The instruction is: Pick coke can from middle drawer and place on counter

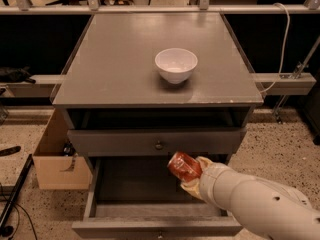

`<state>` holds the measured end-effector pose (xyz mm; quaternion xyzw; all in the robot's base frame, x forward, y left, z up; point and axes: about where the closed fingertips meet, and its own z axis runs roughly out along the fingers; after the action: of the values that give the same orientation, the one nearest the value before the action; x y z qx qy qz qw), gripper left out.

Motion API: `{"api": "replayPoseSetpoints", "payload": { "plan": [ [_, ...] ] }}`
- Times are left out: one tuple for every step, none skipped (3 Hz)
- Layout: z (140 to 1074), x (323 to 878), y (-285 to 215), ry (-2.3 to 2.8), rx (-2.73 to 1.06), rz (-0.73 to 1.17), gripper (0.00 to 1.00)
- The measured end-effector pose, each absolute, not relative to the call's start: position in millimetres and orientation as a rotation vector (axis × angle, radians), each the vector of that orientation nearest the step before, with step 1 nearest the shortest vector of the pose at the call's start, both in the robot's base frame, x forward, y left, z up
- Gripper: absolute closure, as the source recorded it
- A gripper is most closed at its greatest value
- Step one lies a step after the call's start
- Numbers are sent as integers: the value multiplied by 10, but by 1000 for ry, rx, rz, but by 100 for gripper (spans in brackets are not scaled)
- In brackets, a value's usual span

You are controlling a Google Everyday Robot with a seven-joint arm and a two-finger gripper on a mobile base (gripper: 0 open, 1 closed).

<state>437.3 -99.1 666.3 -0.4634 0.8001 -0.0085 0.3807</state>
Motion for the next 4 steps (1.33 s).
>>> {"api": "replayPoseSetpoints", "payload": {
  "plan": [
    [7139,4559,-750,1938,-1215,-49,100],
    [7530,4702,-502,1852,-1228,-57,100],
    [7552,4714,-492,1848,-1226,-57,100],
    [7378,4640,-539,1878,-1256,-48,100]
  ]
}}
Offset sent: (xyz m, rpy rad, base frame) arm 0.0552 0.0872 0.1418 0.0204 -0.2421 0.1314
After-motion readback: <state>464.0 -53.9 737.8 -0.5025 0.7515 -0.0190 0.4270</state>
